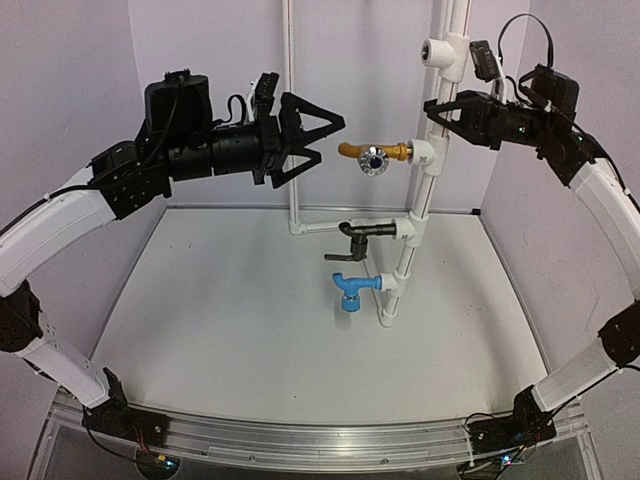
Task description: Install the water faucets
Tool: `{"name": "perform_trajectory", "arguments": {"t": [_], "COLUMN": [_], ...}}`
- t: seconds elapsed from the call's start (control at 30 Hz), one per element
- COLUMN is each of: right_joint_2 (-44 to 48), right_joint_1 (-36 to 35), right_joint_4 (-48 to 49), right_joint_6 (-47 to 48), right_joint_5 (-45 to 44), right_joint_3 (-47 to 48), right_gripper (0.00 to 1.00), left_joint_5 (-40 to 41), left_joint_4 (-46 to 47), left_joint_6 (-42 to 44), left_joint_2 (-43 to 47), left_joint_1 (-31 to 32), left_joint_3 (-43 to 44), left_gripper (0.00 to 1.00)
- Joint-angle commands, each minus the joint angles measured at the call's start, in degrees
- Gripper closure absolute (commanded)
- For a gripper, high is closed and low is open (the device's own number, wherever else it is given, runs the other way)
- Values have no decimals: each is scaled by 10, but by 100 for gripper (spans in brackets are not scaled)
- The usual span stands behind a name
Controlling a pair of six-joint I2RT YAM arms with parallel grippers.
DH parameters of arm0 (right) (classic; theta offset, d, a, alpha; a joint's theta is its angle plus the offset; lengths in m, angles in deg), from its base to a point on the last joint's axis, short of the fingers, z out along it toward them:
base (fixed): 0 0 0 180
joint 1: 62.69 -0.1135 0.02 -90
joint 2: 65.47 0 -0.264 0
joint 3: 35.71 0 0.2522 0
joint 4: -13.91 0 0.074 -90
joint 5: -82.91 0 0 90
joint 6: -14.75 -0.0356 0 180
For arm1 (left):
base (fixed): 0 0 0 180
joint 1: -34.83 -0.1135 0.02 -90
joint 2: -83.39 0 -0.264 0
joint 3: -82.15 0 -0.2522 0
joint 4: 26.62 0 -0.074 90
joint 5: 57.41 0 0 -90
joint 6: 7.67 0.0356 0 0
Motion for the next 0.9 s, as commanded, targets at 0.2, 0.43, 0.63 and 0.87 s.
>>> {"name": "perform_trajectory", "arguments": {"t": [0.2,0.43,0.63,0.87], "right_joint_2": [15,18,18,16], "right_joint_1": [1,1,1,1], "right_joint_4": [-58,-58,-58,-58], "right_joint_6": [-76,-73,-71,-69], "right_joint_5": [13,13,14,14], "right_joint_3": [-15,-18,-18,-15], "right_gripper": [100,100,100,100], "left_joint_5": [-174,-213,-240,-294], "left_joint_4": [105,191,182,168], "left_joint_6": [-264,-269,-218,-189], "left_joint_2": [-109,-119,-143,-180], "left_joint_1": [-46,-46,-46,-46], "left_joint_3": [67,35,58,90], "left_gripper": [0,10,23,26]}}
